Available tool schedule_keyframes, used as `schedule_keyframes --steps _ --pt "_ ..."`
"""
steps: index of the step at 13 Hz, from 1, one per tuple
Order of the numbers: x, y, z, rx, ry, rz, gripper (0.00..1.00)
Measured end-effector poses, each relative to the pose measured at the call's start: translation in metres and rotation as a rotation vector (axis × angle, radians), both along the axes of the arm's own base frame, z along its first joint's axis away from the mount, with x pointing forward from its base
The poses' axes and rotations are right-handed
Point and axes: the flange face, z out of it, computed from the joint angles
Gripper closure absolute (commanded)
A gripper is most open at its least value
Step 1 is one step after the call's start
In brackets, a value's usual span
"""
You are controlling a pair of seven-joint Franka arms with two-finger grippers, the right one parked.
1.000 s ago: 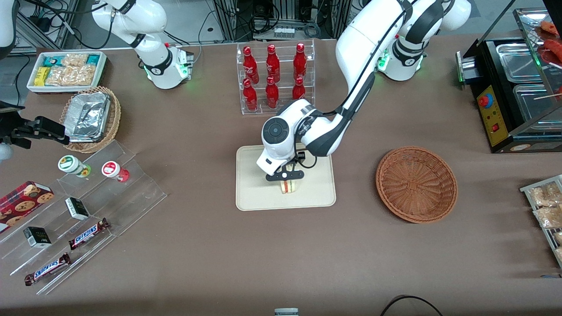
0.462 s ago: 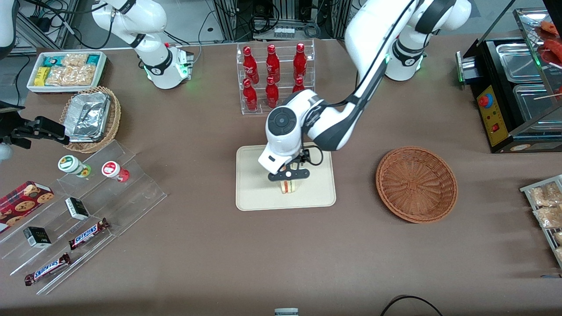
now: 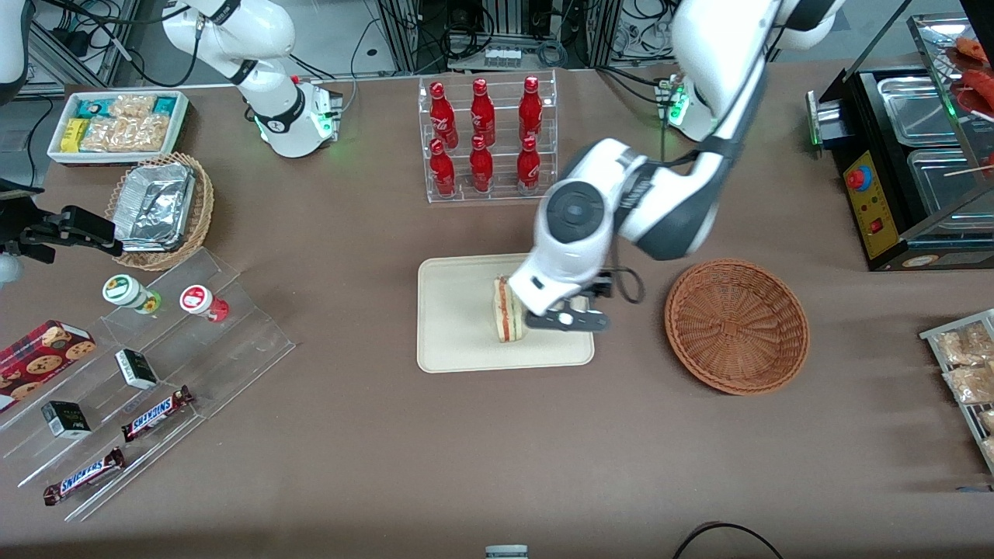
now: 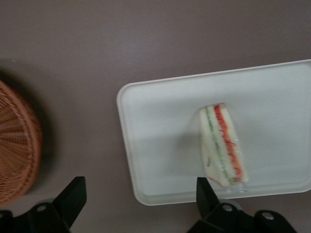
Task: Place sandwich from basket to tray
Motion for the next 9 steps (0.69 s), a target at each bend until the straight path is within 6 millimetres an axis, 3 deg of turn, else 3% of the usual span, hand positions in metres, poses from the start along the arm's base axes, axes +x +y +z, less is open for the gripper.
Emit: schedule_keyframes --steps 4,9 --pt "0.028 0.104 0.018 0.009 0.061 -0.086 0.0" --pt "0.031 0.202 0.037 -0.012 0.067 -0.186 0.0"
